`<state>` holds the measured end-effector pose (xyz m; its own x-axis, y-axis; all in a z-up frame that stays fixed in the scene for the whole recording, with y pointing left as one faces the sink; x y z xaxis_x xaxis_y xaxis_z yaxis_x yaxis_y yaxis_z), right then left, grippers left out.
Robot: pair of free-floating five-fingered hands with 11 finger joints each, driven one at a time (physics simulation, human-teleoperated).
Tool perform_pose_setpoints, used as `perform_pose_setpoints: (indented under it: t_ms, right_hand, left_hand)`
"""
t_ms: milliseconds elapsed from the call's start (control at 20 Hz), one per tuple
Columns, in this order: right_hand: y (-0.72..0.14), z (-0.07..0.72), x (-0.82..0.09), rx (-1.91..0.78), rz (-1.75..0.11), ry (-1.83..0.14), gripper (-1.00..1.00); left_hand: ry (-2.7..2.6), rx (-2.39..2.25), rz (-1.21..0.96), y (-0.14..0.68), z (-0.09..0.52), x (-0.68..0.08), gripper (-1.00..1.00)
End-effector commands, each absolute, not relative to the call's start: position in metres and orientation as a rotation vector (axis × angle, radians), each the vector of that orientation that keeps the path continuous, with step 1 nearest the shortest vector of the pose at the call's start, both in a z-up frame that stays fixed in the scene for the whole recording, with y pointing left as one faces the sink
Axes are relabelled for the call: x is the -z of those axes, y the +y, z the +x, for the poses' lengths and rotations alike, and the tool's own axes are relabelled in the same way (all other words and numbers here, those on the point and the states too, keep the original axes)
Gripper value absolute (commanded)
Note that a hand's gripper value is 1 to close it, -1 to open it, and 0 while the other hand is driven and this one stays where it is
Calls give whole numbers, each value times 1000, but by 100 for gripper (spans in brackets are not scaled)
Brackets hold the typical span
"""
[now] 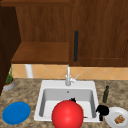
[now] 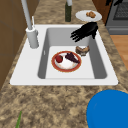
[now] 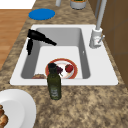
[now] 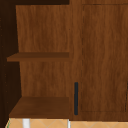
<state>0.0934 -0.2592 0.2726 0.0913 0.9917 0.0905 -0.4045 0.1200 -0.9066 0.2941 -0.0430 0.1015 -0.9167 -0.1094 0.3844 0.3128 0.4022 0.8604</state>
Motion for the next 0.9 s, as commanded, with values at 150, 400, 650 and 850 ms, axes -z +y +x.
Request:
perform_pose_setpoints:
  t_ms: [150, 400, 650, 850]
  right_hand:
    - [-259, 93, -273, -1251, -854, -897, 0]
    - [-259, 93, -273, -1251, -854, -897, 0]
    - [-259, 93, -273, -1251, -854, -897, 0]
    - [-259, 93, -273, -1251, -854, -897, 0]
  left_hand:
    - [-2244, 1392, -142, -52, 320, -83, -100]
    - [-2216, 1398, -110, -55, 321, -59, -100]
    - [-2213, 1447, -62, -56, 333, -30, -100]
    - [-2215, 1452, -64, -59, 354, -21, -100]
